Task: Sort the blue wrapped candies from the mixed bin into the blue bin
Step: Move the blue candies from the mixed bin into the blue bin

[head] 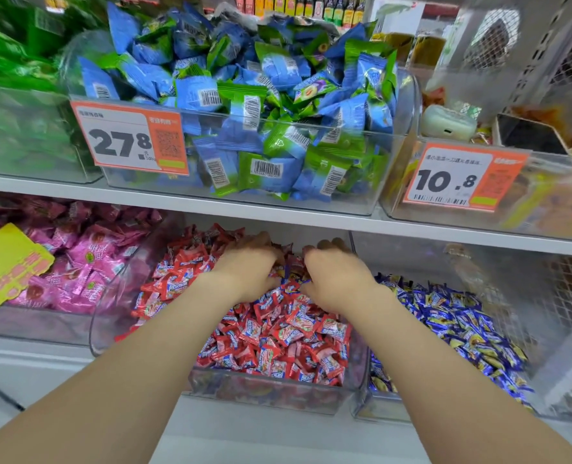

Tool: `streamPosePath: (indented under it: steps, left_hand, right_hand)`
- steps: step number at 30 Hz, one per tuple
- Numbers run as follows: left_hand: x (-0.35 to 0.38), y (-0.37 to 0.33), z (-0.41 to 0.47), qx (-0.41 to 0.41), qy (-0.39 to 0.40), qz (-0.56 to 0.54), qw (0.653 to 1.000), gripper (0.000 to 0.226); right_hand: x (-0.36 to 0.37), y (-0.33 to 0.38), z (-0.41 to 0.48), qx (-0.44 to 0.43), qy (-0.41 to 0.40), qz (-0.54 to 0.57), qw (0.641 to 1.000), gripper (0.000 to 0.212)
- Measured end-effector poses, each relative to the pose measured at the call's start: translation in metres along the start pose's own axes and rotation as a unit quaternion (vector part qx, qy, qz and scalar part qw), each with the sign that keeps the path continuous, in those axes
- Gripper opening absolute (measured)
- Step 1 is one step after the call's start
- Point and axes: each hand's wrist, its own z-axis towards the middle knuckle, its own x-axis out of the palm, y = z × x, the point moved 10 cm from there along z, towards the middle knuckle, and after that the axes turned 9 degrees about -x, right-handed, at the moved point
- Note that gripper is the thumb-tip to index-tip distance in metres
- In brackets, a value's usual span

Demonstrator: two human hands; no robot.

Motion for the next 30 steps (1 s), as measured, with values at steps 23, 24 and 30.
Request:
streamPosePath:
  steps: [23, 24, 30]
  left_hand:
    - [0.002, 0.001, -0.010, 0.003, 0.029, -0.056, 0.998, 0.017]
    - [0.007, -0.002, -0.010, 0.019, 0.048, -0.046, 0.998, 0.022]
    - [0.012, -0.010, -0.013, 0.040, 0.087, -0.005, 0.995, 0.036]
  right_hand:
    - [0.010, -0.009, 0.008, -0.032, 0.098, 0.151, 0.983, 0.019]
    - [0.010, -0.009, 0.007, -0.032, 0.103, 0.166, 0.980, 0.019]
    - [0.020, 0.000, -0.004, -0.068, 0.158, 0.053, 0.984, 0.027]
